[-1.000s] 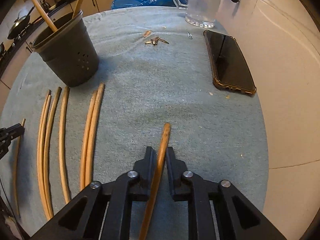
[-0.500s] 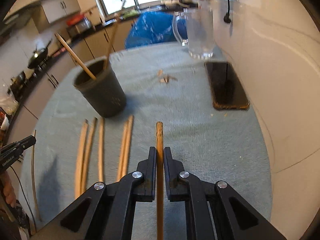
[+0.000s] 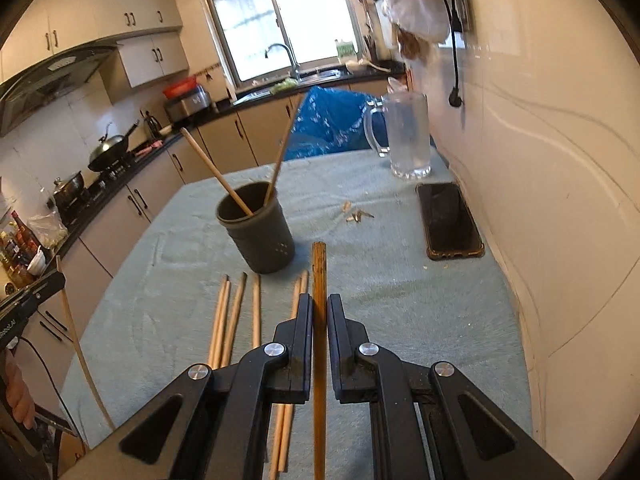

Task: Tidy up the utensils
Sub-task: 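Carry both chopsticks up over the black cup and release them inside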

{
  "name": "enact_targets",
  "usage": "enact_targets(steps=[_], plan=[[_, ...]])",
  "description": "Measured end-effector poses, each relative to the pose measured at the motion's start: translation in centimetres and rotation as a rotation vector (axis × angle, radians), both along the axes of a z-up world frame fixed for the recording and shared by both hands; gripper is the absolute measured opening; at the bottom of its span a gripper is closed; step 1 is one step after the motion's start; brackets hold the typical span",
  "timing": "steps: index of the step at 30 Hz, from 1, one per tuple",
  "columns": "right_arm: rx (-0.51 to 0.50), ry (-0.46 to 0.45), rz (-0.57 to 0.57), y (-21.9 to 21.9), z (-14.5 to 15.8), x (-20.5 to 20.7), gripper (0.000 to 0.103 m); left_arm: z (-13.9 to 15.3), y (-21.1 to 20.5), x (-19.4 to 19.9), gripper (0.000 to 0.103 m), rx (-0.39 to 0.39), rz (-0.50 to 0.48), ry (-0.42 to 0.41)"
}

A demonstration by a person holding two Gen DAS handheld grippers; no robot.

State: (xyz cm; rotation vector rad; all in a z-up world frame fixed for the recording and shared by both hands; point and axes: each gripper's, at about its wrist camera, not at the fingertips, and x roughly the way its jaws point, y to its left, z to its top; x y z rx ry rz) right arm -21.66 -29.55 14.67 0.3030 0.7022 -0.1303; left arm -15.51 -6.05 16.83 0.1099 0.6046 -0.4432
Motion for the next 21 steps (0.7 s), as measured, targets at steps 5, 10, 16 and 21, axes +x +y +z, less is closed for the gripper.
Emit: enact_targets(steps=[5, 10, 16, 21], plan=[[-0.011, -0.046, 0.01, 0.8, 1.2, -1.3, 0.007, 2.0, 0.9, -2.0, 0.005, -0.057, -0.022, -0.065], [-0.016, -0.088, 0.018, 1.3, 2.1, -1.9, 0.007, 3.6, 1.4, -2.7, 0.005, -0.098, -0.033, -0.098], [-0.017, -0.116, 0.021, 1.4, 2.7, -1.7, 0.007, 4.6, 1.0, -2.0, 0.005, -0.125, -0.043, -0.096], [-0.01, -0.142, 0.012, 0.7, 3.7, -0.9, 0.007, 5.7, 0.3, -1.2, 0.005, -0.139, -0.06, -0.097]])
